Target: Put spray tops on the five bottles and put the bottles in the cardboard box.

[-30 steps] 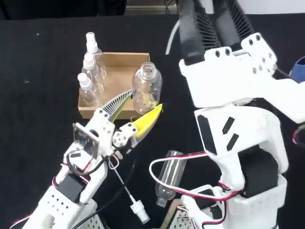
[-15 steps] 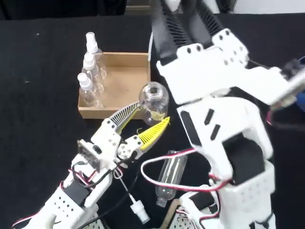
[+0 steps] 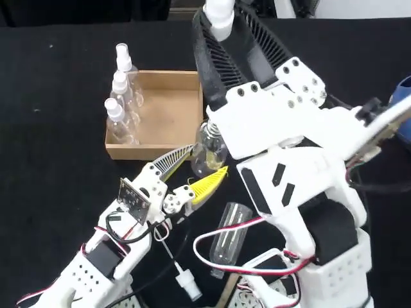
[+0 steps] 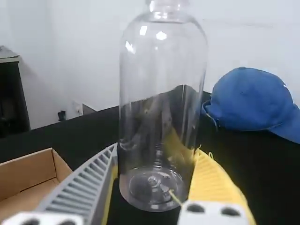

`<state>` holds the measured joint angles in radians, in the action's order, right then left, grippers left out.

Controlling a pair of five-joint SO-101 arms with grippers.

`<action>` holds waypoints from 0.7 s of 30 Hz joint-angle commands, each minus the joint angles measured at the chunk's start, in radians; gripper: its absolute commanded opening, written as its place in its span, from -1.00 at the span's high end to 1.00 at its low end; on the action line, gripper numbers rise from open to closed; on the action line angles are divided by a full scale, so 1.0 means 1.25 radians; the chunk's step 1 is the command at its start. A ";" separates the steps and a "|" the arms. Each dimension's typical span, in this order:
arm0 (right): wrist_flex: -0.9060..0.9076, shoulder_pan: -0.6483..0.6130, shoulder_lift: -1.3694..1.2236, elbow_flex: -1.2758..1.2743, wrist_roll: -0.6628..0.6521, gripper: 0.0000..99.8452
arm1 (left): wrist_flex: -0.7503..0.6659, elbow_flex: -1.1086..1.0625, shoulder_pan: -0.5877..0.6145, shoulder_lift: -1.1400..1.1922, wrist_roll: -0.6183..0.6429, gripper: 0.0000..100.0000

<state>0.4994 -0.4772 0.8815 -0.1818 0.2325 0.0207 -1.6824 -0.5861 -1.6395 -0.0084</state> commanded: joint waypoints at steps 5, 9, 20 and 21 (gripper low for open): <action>0.086 -0.016 0.115 -0.006 -0.009 0.98 | 0.001 -0.013 -0.009 -0.015 0.007 0.94; 0.071 -0.014 0.161 -0.082 -0.010 0.98 | 0.001 -0.013 -0.010 -0.015 0.007 0.94; -0.047 -0.014 0.177 -0.279 -0.009 0.98 | 0.001 -0.013 -0.007 -0.015 0.007 0.94; -0.047 -0.014 0.177 -0.276 -0.009 0.98 | 0.001 -0.013 -0.007 -0.016 0.007 0.94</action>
<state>0.4979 -0.4895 1.0825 -0.5209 0.2294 0.0207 -1.6824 -0.5861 -1.6395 -0.0084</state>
